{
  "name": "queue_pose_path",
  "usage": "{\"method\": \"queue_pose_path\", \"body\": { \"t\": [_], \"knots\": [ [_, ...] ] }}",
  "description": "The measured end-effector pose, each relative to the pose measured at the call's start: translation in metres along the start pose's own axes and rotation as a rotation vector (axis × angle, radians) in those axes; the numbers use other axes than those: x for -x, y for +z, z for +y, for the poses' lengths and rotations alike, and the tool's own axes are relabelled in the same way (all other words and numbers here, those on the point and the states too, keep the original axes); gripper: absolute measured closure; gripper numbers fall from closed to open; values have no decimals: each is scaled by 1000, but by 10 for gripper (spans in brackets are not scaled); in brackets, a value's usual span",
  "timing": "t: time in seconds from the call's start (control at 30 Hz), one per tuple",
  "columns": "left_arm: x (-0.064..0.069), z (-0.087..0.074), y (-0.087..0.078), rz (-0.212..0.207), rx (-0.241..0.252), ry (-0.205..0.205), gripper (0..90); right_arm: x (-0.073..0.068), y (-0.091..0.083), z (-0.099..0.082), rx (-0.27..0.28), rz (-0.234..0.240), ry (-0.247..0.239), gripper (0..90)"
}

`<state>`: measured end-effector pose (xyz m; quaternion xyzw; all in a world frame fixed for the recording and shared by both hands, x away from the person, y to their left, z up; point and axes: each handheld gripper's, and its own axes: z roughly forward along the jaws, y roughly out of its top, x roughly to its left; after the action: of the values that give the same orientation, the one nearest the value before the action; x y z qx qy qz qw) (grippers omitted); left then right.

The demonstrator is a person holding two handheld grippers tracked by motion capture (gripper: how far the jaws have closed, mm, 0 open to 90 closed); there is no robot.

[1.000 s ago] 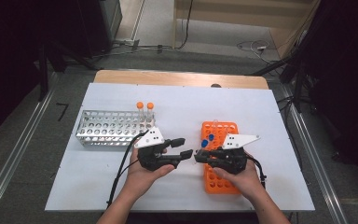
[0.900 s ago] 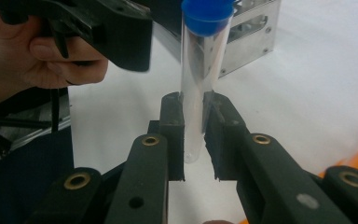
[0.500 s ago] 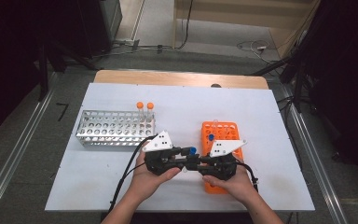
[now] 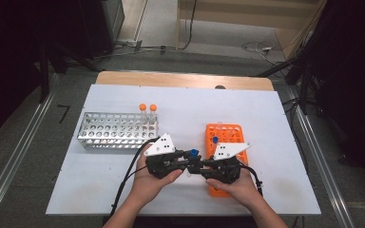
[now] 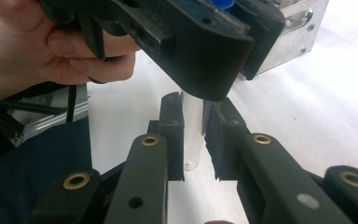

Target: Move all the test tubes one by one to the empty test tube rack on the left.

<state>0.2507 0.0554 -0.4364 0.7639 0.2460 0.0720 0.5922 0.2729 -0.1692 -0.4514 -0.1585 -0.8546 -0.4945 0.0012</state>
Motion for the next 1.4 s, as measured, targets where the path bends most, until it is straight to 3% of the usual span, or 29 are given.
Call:
{"method": "queue_pose_path", "body": {
  "t": [0.13, 0.5, 1.07, 1.4],
  "knots": [
    [-1, 0, -2, 2, 9, 0, 772, 0, -1, 0, 6, -3, 5, 740],
    [-12, 3, -18, 58, 42, -16, 772, 7, -15, 1, 37, -22, 2, 635],
    [-41, 7, -60, 193, 104, -39, 772, 28, -64, -3, 92, -110, 4, 497],
    [-58, 6, -82, 273, 128, -52, 772, 45, -86, -13, 122, -173, 50, 465]
  ]
}}
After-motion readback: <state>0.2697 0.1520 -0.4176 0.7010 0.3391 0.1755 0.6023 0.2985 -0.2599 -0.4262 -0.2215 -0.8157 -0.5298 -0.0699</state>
